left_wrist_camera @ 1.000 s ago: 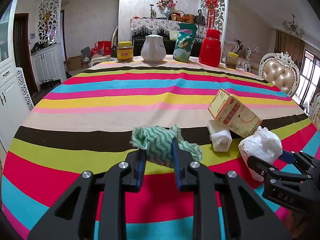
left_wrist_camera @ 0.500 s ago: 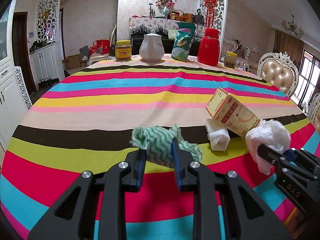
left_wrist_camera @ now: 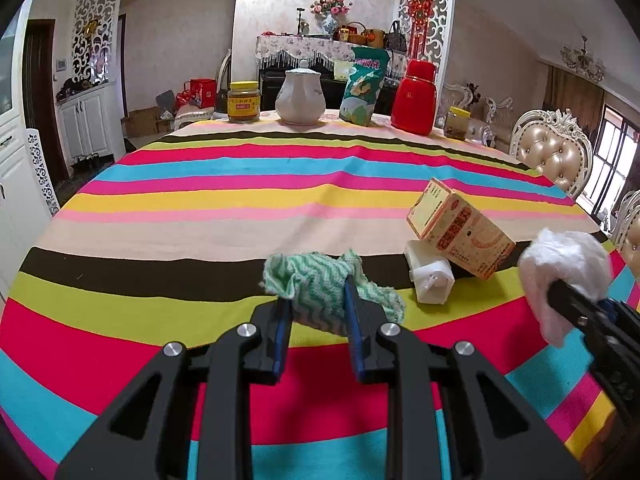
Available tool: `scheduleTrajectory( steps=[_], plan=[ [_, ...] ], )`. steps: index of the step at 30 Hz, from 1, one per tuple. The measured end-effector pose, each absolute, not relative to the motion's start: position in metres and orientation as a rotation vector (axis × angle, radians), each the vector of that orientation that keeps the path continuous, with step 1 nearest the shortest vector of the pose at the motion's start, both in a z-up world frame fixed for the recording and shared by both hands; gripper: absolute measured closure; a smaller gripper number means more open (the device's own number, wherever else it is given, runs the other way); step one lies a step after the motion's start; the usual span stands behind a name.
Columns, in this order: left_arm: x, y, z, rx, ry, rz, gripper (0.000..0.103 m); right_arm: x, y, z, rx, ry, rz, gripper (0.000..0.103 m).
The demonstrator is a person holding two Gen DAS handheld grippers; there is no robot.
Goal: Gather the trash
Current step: 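Grasp the white plastic bag with the right gripper and lift it, then carry the striped rag and plastic bag toward the pink bin with both grippers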
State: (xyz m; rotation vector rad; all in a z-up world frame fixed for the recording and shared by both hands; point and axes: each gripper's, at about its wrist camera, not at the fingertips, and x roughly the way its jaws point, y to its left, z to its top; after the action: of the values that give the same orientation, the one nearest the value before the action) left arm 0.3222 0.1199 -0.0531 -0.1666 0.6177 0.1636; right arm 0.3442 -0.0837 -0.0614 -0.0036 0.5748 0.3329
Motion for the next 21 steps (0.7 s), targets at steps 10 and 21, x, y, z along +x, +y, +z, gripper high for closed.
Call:
scheduleTrajectory(
  steps=[10,21],
  plan=[
    [0.316,0.123,-0.052,-0.189,0.599,0.155,0.079,0.277,-0.116,-0.031,-0.06,0.539,0.349,0.068],
    [0.3,0.109,-0.039,-0.142,0.505,0.116,0.079,0.205,-0.188,-0.038,-0.028,0.563,0.281,0.068]
  ],
)
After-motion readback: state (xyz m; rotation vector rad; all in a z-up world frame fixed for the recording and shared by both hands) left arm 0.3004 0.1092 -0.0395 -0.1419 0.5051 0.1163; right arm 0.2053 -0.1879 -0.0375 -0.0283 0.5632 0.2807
